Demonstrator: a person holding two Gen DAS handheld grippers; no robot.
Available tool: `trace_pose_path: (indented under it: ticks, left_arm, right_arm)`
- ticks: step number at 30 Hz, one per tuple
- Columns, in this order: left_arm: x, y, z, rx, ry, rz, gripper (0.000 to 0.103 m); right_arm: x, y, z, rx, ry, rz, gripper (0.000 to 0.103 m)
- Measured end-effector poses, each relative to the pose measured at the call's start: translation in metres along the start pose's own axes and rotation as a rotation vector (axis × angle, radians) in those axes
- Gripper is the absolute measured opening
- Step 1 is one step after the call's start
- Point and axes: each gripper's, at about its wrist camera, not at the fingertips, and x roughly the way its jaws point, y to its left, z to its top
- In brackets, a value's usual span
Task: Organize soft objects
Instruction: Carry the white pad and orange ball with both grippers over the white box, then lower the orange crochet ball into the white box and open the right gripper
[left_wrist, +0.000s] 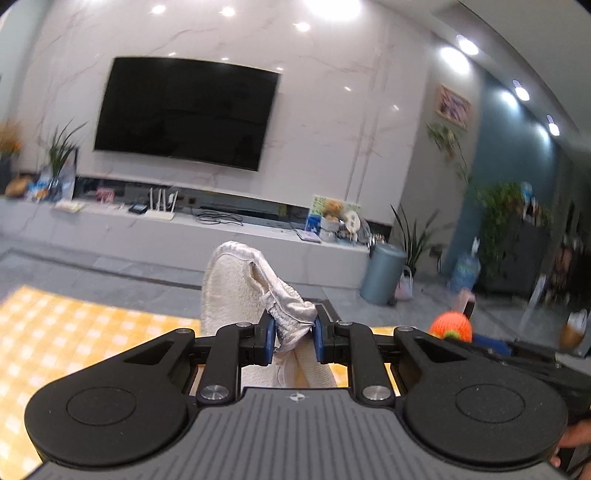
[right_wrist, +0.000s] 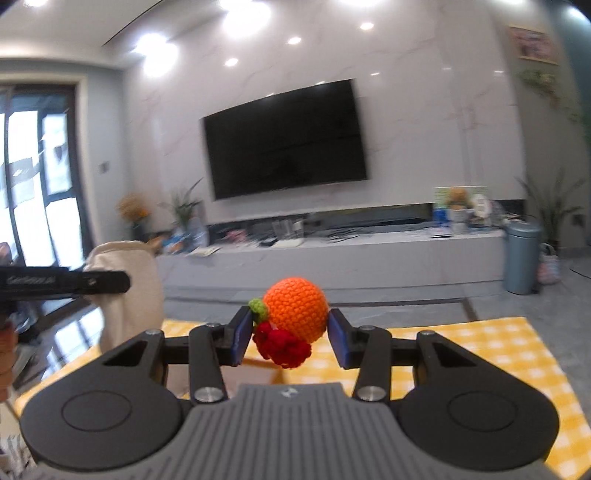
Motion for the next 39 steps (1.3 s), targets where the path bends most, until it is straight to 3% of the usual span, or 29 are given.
trace_pose_path:
  ticks: [2,6,11,14,17,22,26,30,33,39]
  left_arm:
    - [0.004,0.021,-0.005,-0.006,0.023,-0.036,0.023]
    - [0.010,0.051,-0.020,-0.062,0.010,-0.006,0.023]
    - [0.029,0.078,-0.030,-0.102,0.060,-0.011,0.023]
    - [0.029,0.091,-0.036,-0.107,0.082,0.032,0.023]
    - [0.017,0.106,-0.041,-0.119,0.091,0.064,0.023]
    - [0.009,0.114,-0.045,-0.122,0.101,0.069,0.023]
    - [0.008,0.114,-0.046,-0.109,0.103,0.067,0.023]
    - [0.011,0.116,-0.044,-0.120,0.104,0.071,0.023]
    - [0.010,0.119,-0.044,-0.133,0.106,0.077,0.023]
    - [0.010,0.121,-0.044,-0.144,0.110,0.099,0.023]
  right_arm:
    - [0.009,0.018,-0.001,-0.051,0.049,0.037,0.044]
    - [0.049,0.057,-0.013,-0.163,0.235,0.099,0.044]
    - [0.126,0.109,-0.046,-0.521,0.529,0.071,0.044]
    - [0.176,0.131,-0.069,-0.738,0.720,-0.006,0.043]
    - [0.218,0.145,-0.086,-0.931,0.891,-0.012,0.043]
    - [0.265,0.151,-0.122,-1.053,1.136,-0.027,0.043]
    - [0.285,0.148,-0.131,-1.059,1.192,-0.053,0.043]
    - [0.288,0.138,-0.119,-0.967,1.245,-0.005,0.043]
    - [0.277,0.137,-0.116,-0.931,1.277,0.104,0.043]
    - [0.290,0.112,-0.115,-0.868,1.210,0.058,0.043]
